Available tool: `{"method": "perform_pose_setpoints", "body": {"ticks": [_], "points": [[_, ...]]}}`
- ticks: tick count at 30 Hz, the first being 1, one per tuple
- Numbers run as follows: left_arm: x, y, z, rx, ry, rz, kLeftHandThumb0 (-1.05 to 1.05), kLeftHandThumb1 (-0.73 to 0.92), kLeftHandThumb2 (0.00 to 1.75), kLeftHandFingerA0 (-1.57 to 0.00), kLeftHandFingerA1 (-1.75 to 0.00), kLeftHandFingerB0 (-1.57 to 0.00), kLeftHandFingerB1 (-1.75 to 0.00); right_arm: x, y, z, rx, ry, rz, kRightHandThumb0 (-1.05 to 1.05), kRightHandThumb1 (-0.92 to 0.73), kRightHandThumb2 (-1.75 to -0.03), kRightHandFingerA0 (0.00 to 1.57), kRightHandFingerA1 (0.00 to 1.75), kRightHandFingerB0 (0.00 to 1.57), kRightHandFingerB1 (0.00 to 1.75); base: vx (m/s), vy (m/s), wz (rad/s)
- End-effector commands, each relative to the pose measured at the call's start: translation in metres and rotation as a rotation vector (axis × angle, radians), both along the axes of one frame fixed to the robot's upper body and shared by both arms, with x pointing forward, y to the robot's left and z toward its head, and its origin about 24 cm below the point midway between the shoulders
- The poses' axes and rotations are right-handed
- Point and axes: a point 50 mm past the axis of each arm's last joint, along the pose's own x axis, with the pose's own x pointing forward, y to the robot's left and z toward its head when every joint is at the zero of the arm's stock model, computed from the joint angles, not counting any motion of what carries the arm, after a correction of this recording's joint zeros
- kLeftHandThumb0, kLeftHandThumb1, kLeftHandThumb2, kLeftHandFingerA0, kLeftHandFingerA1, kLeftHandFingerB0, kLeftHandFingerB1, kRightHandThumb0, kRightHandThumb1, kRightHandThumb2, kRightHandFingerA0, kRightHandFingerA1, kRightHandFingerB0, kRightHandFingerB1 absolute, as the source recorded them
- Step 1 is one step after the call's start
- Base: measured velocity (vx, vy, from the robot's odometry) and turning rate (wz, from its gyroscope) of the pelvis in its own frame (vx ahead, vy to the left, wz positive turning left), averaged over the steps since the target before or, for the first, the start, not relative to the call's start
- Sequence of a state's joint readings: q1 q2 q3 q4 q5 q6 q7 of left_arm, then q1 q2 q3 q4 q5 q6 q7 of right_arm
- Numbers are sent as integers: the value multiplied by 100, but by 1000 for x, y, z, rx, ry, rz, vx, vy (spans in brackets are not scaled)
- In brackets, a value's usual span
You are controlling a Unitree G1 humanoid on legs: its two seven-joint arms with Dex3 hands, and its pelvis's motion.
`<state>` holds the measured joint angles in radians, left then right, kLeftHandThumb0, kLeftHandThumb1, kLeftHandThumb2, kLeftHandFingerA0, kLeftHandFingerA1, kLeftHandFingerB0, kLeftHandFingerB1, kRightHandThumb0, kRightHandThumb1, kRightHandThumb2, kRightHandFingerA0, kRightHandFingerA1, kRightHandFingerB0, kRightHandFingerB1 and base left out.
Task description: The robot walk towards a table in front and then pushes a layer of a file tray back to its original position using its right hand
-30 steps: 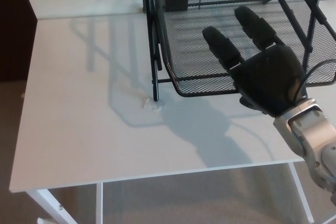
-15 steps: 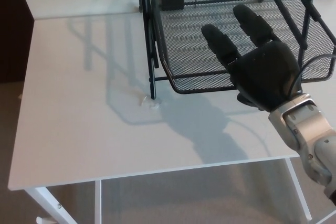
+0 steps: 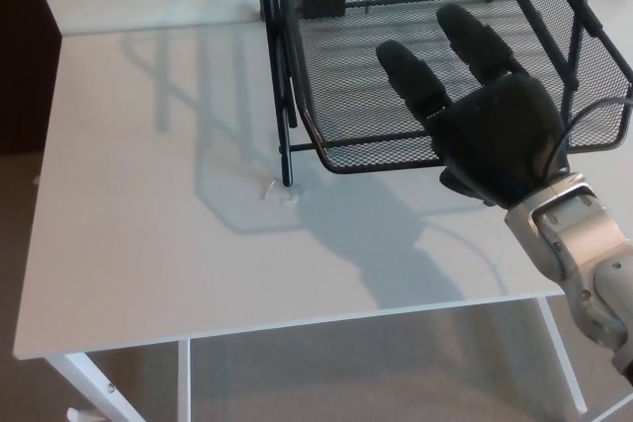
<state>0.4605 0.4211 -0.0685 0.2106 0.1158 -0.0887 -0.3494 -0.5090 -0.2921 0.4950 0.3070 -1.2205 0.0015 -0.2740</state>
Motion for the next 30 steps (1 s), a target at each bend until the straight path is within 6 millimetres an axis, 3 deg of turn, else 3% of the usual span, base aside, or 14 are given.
{"method": "perform_pose_setpoints", "body": {"ticks": [1, 10, 12, 16, 24, 25, 26, 30], "points": [[0, 2, 1, 26, 9, -17, -27, 69, 60, -57, -43, -48, -39, 5, -7, 16, 25, -27, -47, -79, -49, -83, 0, 0, 1, 6, 0, 0, 0], [4, 3, 4, 31, 11, -50, -26, 69, 60, -57, -43, -60, -42, -24, -11, 9, 50, 2, 2, -78, -48, -81, 0, 0, 2, 7, 0, 0, 0], [4, 3, 4, 30, 13, -61, -26, 69, 61, -57, -43, -62, -43, -28, -14, 8, 54, 13, 3, -70, -43, -82, 0, 12, 1, 17, 0, 0, 0], [4, 3, 3, 35, 19, -67, -27, 68, 60, -58, -43, -65, -44, -37, -20, 5, 44, 28, -3, -68, -42, -82, 0, 14, 5, 20, 0, 0, 0], [4, 3, 3, 33, 18, -79, -26, 69, 60, -59, -43, -67, -45, -54, -26, 1, 59, 38, 31, -69, -42, -83, 0, 14, 0, 16, 0, 0, 0], [4, 3, 3, 32, 18, -81, -27, 69, 60, -59, -43, -67, -45, -55, -26, 1, 55, 40, 31, -74, -42, -72, 0, 15, 4, 19, 0, 0, 0], [3, 3, 3, 32, 17, -90, -27, 69, 60, -59, -44, -67, -45, -58, -27, 0, 53, 48, 31, -70, -43, -82, 0, 12, 5, 18, 0, 0, 0], [3, 3, 3, 27, 17, -90, -27, 69, 60, -59, -44, -68, -45, -66, -32, -1, 42, 62, 35, -73, -43, -84, 0, 11, 1, 15, 0, 0, 0]]}}
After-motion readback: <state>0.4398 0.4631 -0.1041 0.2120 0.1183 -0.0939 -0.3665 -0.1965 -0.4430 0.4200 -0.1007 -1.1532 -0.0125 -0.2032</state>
